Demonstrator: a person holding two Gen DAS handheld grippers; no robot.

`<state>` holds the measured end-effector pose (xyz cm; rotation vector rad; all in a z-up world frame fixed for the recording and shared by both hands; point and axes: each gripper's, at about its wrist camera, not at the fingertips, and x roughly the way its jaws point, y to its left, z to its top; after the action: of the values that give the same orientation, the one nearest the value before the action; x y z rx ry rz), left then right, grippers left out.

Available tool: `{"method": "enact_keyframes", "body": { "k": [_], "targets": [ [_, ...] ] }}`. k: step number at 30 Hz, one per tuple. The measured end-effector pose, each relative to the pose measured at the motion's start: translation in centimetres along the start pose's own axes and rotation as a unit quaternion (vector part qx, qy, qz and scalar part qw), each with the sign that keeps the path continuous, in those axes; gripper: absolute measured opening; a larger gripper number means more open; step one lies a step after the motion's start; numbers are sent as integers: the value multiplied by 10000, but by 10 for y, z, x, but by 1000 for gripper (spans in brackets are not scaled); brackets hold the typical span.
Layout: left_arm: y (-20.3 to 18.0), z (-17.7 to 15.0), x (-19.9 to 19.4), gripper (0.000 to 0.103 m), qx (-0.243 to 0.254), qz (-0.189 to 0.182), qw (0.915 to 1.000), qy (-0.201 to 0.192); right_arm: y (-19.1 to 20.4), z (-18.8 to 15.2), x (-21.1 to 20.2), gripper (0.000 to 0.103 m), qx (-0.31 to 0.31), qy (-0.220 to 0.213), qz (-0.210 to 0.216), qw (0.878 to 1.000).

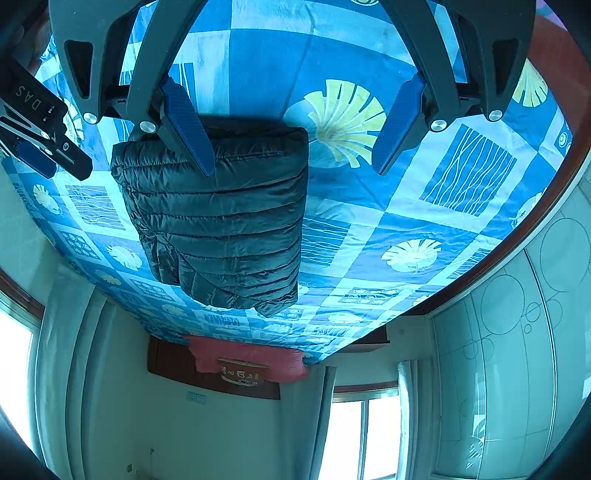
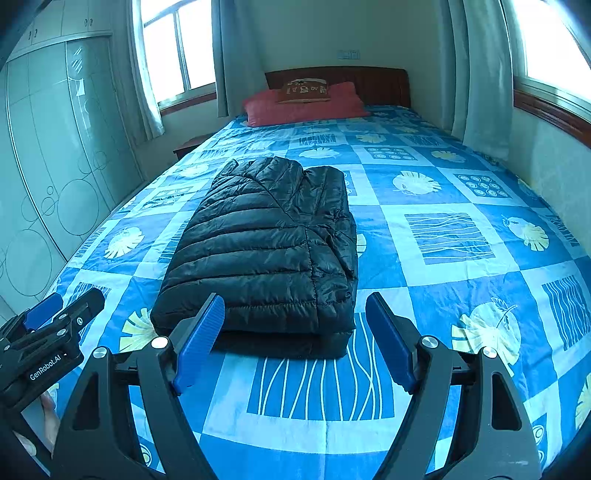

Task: Fold large clothes

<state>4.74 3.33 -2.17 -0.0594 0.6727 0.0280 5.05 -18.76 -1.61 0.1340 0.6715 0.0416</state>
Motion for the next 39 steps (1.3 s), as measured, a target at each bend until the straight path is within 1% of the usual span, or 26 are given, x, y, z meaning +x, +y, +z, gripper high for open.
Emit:
{"method": "enact_keyframes", "body": {
  "k": [14, 31, 39],
  "targets": [
    [0, -1, -1, 86, -21, -3, 10000, -9, 0, 0, 0, 79, -5, 4, -3, 10000],
    [1, -2, 3, 86, -63, 47, 9999, 82, 1, -1, 0, 79, 0, 6, -8, 10000],
    [-3, -2, 4, 86, -9, -98, 9999, 94, 1, -1, 0, 79, -5, 10, -10, 10000]
  ]
}}
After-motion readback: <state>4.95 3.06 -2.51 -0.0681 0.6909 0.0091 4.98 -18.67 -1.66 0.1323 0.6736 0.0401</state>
